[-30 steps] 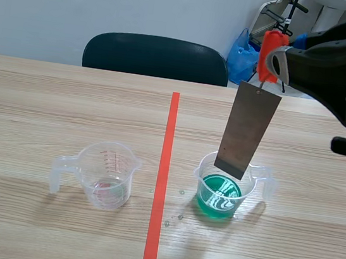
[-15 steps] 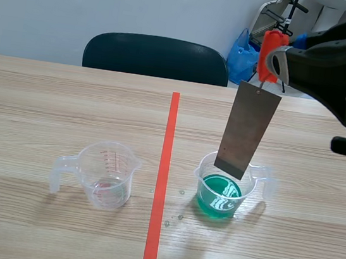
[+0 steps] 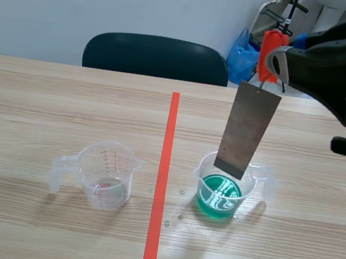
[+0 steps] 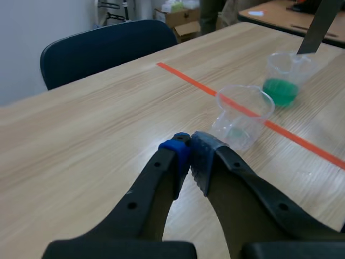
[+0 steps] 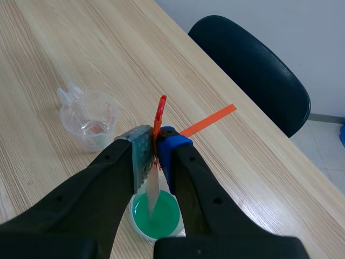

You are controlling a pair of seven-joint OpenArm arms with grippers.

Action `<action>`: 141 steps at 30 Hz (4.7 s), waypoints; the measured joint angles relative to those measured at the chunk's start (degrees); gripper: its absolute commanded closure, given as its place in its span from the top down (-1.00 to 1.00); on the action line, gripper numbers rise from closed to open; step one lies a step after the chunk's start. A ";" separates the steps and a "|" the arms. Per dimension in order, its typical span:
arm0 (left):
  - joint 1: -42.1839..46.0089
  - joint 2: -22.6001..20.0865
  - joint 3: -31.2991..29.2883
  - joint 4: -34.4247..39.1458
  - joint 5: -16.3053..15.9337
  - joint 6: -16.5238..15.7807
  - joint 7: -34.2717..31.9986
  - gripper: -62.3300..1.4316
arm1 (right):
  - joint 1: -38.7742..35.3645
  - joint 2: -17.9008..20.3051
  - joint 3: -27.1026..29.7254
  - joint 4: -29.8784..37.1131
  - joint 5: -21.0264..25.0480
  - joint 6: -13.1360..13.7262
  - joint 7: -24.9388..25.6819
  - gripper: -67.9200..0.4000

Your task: Do the redox reaction experiment

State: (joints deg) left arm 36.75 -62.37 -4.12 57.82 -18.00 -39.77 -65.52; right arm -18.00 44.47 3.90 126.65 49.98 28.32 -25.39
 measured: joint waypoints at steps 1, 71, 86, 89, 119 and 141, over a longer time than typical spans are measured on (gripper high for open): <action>-3.19 -0.20 2.51 0.83 -0.02 0.00 1.66 -0.88 | 0.00 0.00 0.00 0.00 0.02 0.02 0.00 -0.96; -43.69 13.09 38.64 8.66 -8.04 3.65 36.02 -0.87 | 0.00 0.02 0.00 0.00 0.02 0.00 0.22 -0.96; 14.97 2.71 -1.03 7.87 -4.92 15.32 8.13 -0.87 | 0.00 0.00 0.00 0.00 0.02 0.02 0.22 -0.96; 23.78 4.15 -4.37 6.29 -4.13 17.44 2.51 -0.87 | 0.00 0.00 0.00 0.00 0.00 0.00 0.22 -0.96; 38.62 15.52 -14.67 1.38 1.51 28.65 -9.14 1.00 | 0.00 0.00 0.00 0.00 0.02 0.00 0.22 -0.96; 38.62 15.52 -14.67 1.53 1.51 28.65 -9.57 1.00 | 0.00 0.00 0.00 0.00 0.02 0.00 0.24 -0.96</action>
State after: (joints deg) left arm 75.37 -46.85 -18.79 59.35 -16.49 -11.11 -75.09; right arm -18.00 44.47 3.90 126.65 50.00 28.32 -25.15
